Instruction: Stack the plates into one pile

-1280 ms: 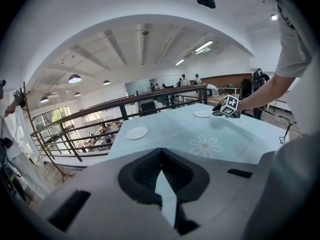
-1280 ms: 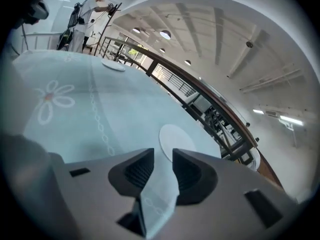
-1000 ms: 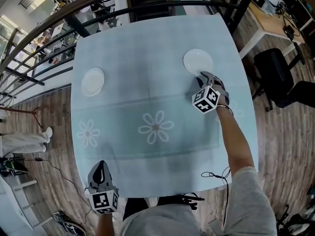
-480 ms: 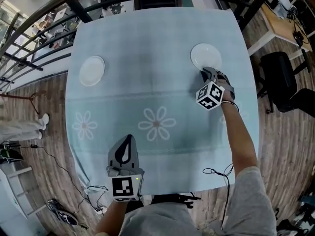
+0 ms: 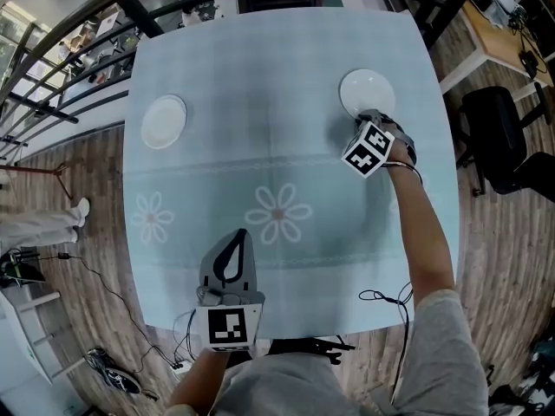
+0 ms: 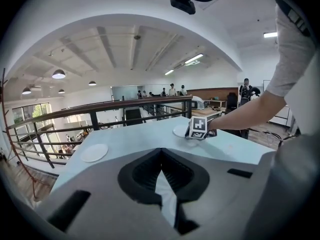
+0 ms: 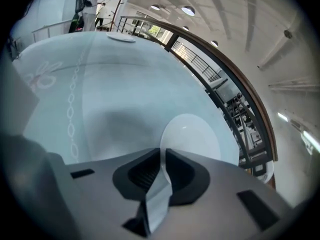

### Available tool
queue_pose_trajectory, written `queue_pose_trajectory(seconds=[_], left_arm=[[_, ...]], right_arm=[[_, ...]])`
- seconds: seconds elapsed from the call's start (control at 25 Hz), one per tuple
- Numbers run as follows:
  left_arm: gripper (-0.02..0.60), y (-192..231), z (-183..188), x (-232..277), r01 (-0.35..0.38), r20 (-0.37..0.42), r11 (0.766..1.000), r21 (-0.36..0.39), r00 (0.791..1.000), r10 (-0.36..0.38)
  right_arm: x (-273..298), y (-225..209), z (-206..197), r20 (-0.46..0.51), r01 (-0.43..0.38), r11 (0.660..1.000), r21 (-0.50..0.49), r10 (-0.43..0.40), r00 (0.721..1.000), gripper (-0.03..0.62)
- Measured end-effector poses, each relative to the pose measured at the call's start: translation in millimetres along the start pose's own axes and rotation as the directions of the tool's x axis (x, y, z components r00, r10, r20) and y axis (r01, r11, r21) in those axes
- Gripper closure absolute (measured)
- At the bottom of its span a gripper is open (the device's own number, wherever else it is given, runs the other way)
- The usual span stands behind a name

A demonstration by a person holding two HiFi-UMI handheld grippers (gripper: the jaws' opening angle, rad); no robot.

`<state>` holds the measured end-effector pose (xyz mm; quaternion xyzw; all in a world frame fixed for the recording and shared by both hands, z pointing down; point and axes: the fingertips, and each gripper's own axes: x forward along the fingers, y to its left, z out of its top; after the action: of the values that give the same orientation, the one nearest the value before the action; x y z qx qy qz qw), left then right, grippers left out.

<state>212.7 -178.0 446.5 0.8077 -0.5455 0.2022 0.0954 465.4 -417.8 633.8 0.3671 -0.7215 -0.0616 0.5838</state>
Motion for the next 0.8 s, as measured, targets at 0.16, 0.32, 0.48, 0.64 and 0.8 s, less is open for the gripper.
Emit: queue_pose_trajectory(seconds=[0.16,0.32,0.48,0.64,0.8], left_arm=[[0.566,6,0,-9,-0.009,0.006,1.0,0.003,1.0,0.009],[0.566,14,-4,-19,-0.019,0.008,1.0,-0.011,1.0,0.019],[0.566,17,-4,-26,-0.013,0.027,1.0,0.003,1.0,0.013],[0.565,20,1,-35,0.005,0.05,1.0,0.004,0.999,-0.005],[0.565,25,3,-45,0.022,0.069,1.0,0.005,0.997,-0.022]], right_arm=[[-3,-1,1,-0.004,0.055,0.993,-0.107,-0.056,0.998,0.556],[-18,3,5,0.032,0.101,0.99,-0.102,-0.098,0.995,0.559],[-44,6,23,0.109,0.156,0.982,-0.106,-0.144,0.983,0.562],[-74,6,44,0.164,0.184,0.978,-0.097,-0.167,0.972,0.563],[-96,13,64,0.195,0.194,0.976,-0.102,-0.171,0.966,0.565]])
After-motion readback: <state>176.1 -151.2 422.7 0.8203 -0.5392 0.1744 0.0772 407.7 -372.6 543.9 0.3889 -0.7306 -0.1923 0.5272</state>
